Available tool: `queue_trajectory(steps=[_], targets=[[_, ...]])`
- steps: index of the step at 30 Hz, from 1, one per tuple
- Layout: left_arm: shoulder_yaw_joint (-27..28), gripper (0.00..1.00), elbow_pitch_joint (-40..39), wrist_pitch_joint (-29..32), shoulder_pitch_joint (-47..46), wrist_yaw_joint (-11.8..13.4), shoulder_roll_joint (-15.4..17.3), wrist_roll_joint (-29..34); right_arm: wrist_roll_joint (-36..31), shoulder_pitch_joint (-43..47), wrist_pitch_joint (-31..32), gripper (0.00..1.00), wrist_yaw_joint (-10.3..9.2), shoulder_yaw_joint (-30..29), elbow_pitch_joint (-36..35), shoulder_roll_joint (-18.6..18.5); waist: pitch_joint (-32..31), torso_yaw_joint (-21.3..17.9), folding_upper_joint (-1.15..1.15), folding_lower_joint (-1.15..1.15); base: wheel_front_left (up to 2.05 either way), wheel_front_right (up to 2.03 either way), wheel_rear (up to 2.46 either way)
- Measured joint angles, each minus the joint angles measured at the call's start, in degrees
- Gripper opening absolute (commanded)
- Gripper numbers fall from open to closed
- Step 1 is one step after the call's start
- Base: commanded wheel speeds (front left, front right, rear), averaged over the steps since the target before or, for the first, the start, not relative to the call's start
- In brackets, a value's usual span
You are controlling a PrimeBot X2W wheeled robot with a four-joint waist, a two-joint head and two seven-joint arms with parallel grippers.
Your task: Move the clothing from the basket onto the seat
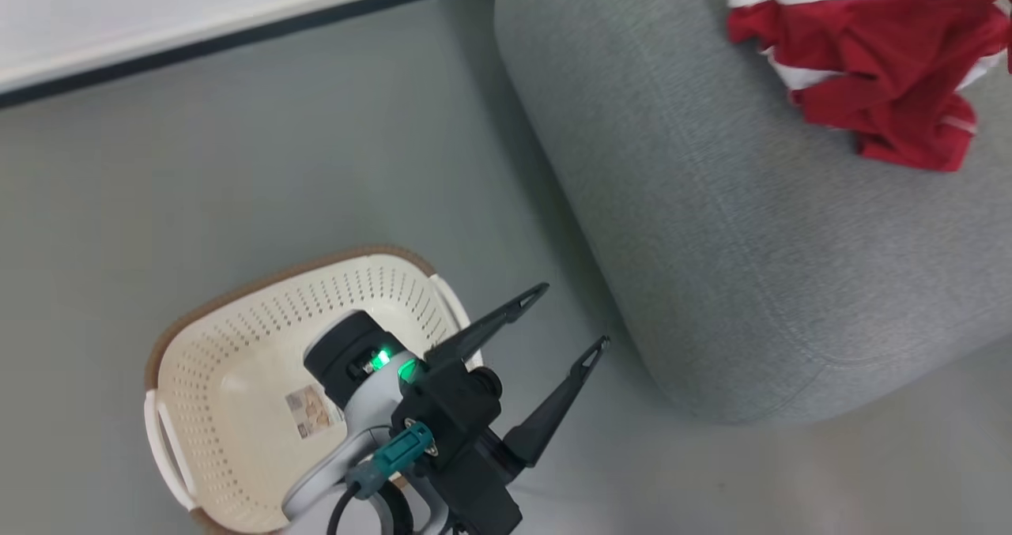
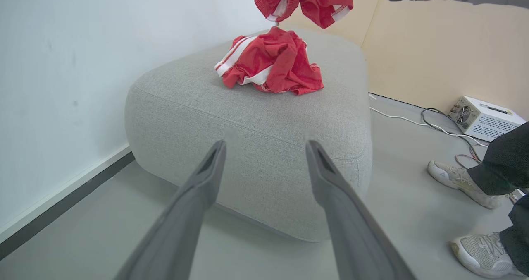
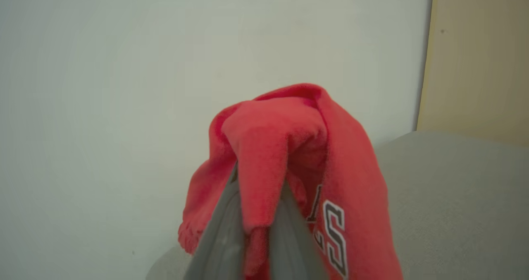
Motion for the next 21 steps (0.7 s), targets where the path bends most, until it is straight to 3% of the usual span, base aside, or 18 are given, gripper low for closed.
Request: queue_trajectory(steps=[18, 20, 21], targets=[[-0.6, 1.0, -0.8, 0.7, -5.7, -0.1, 1.5, 0.3, 1.8, -1.0, 0.0, 0.0, 0.18, -1.6, 15.3, 2.5, 9.1, 3.0, -0.01, 0.0, 0.0, 0.0, 0.0], [-0.7, 1.0, -0.6, 0.7, -6.1, -0.1, 1.7, 0.3, 1.8, -1.2, 0.0, 0.35, 0.18, -1.6, 16.4, 2.6, 9.5, 3.1, 0.0, 0.0, 0.0, 0.0, 0.0], [-0.7, 1.0, -0.6, 0.7, -6.2, -0.1, 1.7, 0.3, 1.8, -1.4, 0.0, 0.63, 0.18, -1.6, 16.7, 2.6, 9.6, 3.2, 0.0, 0.01, 0.0, 0.0, 0.0]])
